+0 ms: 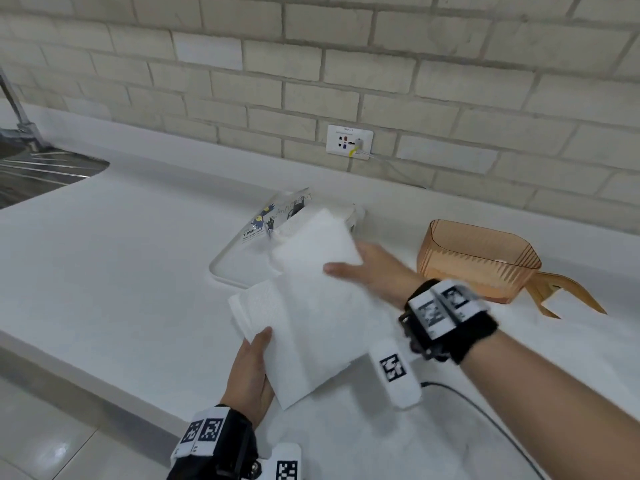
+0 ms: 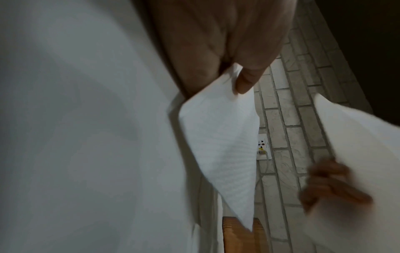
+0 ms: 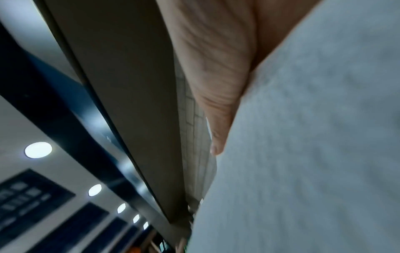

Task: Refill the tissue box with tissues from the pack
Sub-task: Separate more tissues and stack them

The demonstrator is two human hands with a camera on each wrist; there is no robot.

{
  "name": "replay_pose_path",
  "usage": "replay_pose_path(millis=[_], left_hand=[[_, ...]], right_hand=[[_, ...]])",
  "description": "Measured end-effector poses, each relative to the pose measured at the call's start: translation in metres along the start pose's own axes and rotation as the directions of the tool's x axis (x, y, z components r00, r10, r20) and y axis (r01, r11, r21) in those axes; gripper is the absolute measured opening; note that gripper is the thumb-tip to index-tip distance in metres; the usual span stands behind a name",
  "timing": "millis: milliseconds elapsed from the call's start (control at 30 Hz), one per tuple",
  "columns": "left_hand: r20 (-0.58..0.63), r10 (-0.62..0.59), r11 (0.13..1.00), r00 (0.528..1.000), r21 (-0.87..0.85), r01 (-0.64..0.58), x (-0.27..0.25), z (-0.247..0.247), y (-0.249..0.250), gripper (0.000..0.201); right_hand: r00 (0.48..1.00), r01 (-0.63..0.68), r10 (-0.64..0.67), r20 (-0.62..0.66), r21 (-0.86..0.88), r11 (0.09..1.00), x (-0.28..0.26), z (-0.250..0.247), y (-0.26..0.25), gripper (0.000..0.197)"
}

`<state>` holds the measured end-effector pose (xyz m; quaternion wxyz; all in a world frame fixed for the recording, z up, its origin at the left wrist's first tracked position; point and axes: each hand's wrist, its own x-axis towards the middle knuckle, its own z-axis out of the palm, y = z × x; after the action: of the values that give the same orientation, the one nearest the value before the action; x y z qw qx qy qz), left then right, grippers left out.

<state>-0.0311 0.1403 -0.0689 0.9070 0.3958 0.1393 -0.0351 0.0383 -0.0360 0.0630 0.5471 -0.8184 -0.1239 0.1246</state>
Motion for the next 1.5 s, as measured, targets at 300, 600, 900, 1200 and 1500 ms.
replay_pose_path(millis=[300, 600, 900, 1200, 1500], left_hand=[[0.062, -0.066, 0.998, 0.996, 0.02, 0.065, -0.003, 0.001, 0.004, 0.044], [-0.004, 0.016, 0.985, 1.0, 0.172, -0.015, 0.002, -0.008, -0.003, 0.034], [-0.014, 0.03, 0.988, 0.999, 0.149, -0.028, 0.002, -0.007, -0.002, 0.034], [-0.037, 0.03, 0.991, 0.999, 0.134, -0.025, 0.005, -0.007, -0.005, 0.035], [-0.05, 0.031, 0.986, 0.998, 0.165, -0.022, 0.0, -0.004, -0.002, 0.037]], right_hand=[[0.972, -0.218, 0.154, -0.178, -0.434, 0.874, 0.024, 0.075, 0.034, 0.046], [0.977, -0.192, 0.214, -0.019, -0.522, 0.831, 0.005, 0.077, 0.039, 0.035], [0.914, -0.295, 0.385, -0.123, -0.855, 0.427, 0.028, -0.051, 0.092, 0.073], [0.956, -0.205, 0.291, -0.044, -0.81, 0.549, 0.026, -0.059, 0.09, 0.012], [0.95, -0.303, 0.18, -0.255, -0.618, 0.725, 0.01, -0.103, 0.079, 0.03]])
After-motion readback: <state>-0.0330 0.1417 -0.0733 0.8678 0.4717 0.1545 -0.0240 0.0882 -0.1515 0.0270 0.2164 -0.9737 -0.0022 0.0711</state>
